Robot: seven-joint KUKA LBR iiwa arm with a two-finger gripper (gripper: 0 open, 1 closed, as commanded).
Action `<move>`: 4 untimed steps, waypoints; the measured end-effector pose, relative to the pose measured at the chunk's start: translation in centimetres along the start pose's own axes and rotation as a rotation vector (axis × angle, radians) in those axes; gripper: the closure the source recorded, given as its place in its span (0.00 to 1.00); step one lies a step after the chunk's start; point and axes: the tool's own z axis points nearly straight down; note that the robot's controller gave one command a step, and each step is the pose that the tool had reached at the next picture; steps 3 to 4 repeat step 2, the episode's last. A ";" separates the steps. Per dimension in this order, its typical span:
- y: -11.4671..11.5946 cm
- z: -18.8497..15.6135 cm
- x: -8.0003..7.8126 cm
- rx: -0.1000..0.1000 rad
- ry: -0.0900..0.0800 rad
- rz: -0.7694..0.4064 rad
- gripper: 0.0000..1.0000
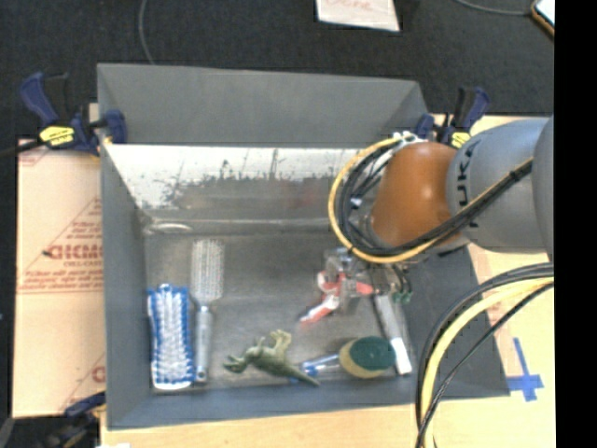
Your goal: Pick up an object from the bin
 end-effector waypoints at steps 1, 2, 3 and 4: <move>0.4 -11.0 -0.8 0.003 -0.011 -0.036 1.00; 0.7 -12.5 1.4 -0.001 0.008 -0.017 1.00; 0.7 -12.5 1.4 -0.001 0.008 -0.017 1.00; 0.7 -12.5 1.4 -0.001 0.008 -0.017 1.00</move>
Offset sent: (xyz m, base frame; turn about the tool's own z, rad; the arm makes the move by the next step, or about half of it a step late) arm -0.0201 0.0072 0.1236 -0.0164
